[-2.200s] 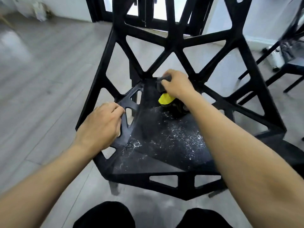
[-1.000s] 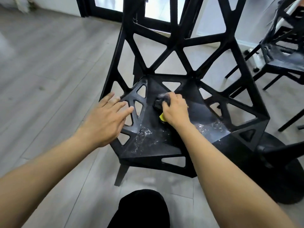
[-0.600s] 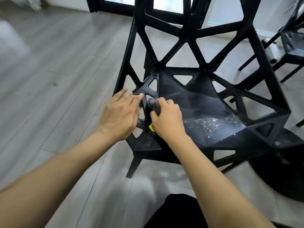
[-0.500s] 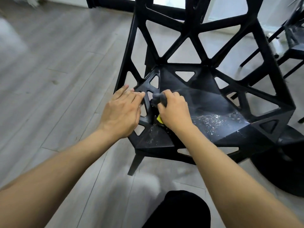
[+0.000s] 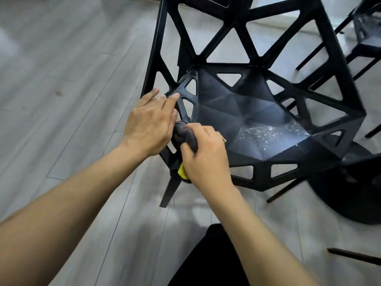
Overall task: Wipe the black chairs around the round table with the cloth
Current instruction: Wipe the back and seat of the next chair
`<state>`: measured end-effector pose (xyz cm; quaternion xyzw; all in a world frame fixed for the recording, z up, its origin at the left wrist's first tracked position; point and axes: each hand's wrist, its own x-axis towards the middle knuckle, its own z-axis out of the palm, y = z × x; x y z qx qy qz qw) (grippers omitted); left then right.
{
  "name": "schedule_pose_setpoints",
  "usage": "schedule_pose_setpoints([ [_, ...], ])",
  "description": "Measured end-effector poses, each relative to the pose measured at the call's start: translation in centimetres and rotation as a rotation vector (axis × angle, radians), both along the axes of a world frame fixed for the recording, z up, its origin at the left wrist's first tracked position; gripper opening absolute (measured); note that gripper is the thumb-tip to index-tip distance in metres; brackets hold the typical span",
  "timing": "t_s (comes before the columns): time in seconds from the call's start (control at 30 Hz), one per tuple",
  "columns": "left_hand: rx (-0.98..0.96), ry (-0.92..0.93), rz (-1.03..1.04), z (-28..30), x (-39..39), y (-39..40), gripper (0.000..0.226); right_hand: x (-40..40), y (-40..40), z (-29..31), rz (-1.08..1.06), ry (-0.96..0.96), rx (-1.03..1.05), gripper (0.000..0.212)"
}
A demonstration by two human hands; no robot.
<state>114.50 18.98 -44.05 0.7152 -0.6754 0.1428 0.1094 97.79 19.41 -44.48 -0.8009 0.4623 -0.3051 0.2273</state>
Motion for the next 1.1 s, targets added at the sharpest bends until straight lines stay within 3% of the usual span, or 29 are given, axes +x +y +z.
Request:
schedule_pose_setpoints([
  [0.1, 0.0, 0.013, 0.009, -0.2, 0.1, 0.0, 0.045, -2.0, -0.5, -0.3, 0.016, 0.072, -0.083, 0.034],
  [0.27, -0.011, 0.002, 0.002, -0.2, 0.1, 0.1, 0.045, -7.0, -7.7, 0.4, -0.382, 0.178, 0.108, 0.021],
  [0.43, -0.065, 0.039, -0.002, -0.5, 0.0, -0.1, 0.039, 0.7, -0.2, -0.9, -0.203, 0.103, -0.05, 0.037],
  [0.57, -0.082, 0.081, -0.022, -0.4, 0.4, 0.0, 0.038, 3.9, 3.4, -1.9, -0.232, 0.052, -0.126, 0.045],
  [0.63, -0.076, 0.06, -0.04, -0.5, 0.6, 0.2, 0.038, 2.4, 2.3, -2.1, -0.21, 0.158, -0.197, 0.041],
  [0.7, -0.077, 0.055, -0.041, -0.5, 0.8, 0.3, 0.039, -0.2, -0.3, -1.5, -0.333, 0.282, -0.222, 0.034],
  [0.8, -0.094, 0.103, -0.017, -0.3, 0.4, 0.6, 0.038, -5.5, -6.1, -0.2, -0.545, 0.405, -0.009, 0.029],
  [0.9, -0.127, 0.127, -0.004, -0.3, 0.0, 0.5, 0.035, -5.4, -7.3, 0.5, -0.432, 0.313, 0.076, 0.029],
  [1.0, -0.126, 0.123, 0.01, -0.3, -0.2, 0.3, 0.035, 1.1, -1.1, -0.7, -0.209, 0.206, -0.025, 0.036],
  [1.1, -0.128, 0.125, -0.002, -0.4, -0.1, 0.2, 0.035, 4.1, 4.2, -1.8, -0.212, 0.138, -0.063, 0.053],
])
